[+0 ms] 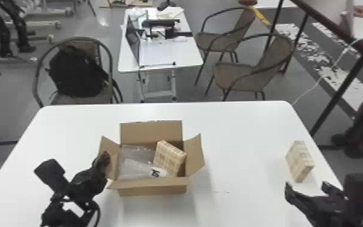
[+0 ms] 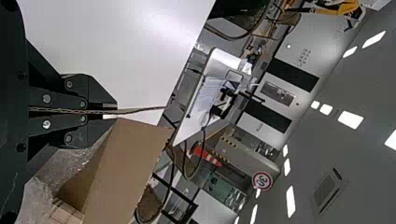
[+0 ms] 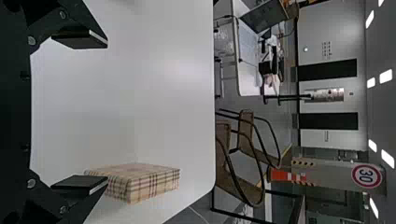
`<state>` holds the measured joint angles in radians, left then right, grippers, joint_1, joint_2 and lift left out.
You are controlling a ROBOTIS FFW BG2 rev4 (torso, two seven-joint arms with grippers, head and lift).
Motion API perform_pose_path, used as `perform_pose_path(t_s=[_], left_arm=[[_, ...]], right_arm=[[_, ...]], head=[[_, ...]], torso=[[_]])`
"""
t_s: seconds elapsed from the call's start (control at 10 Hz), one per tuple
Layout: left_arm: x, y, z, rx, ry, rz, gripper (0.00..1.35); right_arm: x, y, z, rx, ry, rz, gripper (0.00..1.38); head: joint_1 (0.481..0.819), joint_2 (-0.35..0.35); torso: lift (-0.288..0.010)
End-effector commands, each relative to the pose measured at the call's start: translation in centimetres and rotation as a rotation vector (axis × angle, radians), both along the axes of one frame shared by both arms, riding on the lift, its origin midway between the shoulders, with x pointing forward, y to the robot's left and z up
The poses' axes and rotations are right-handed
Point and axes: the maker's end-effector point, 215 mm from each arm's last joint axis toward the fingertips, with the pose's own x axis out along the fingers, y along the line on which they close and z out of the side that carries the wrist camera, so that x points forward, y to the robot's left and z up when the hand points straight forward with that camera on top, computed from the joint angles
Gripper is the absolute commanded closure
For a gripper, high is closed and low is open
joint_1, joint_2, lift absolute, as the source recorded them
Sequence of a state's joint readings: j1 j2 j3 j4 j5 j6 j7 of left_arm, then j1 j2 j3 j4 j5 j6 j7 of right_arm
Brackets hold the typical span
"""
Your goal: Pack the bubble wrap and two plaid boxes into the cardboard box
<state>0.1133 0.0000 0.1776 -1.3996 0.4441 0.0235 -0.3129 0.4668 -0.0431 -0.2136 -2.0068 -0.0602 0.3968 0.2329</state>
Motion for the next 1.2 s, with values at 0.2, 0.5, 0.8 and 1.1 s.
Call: perform_pose_path(t_s=[0.2, 0.5, 0.8, 1.1], left_arm=[[-0.1, -0.1, -0.1, -0.006, 0.001, 0.002, 1.21], [0.2, -0.9, 0.2, -0.012, -0.001, -0.012, 1.21], [-0.1, -0.9, -0.2, -0.013, 0.007, -0.013, 1.21], [-0.2, -0.9, -0.4, -0.013, 0.012, -0.013, 1.21]], right_arm=[[-2.9, -8.0, -1.0, -0.070, -0.028, -0.145, 0.25], [0.8, -8.7, -3.5, -0.056, -0.021, -0.158, 0.25], [4.6, -8.7, -6.0, -0.069, -0.001, -0.147, 0.25], [8.3, -8.2, -7.6, -0.078, 0.031, -0.101, 0.25]], head=[[0.695, -0.098], [0.695, -0.146], [0.695, -0.150], [0.695, -0.144]], torso=[[-0.014], [-0.014], [-0.014], [-0.014]])
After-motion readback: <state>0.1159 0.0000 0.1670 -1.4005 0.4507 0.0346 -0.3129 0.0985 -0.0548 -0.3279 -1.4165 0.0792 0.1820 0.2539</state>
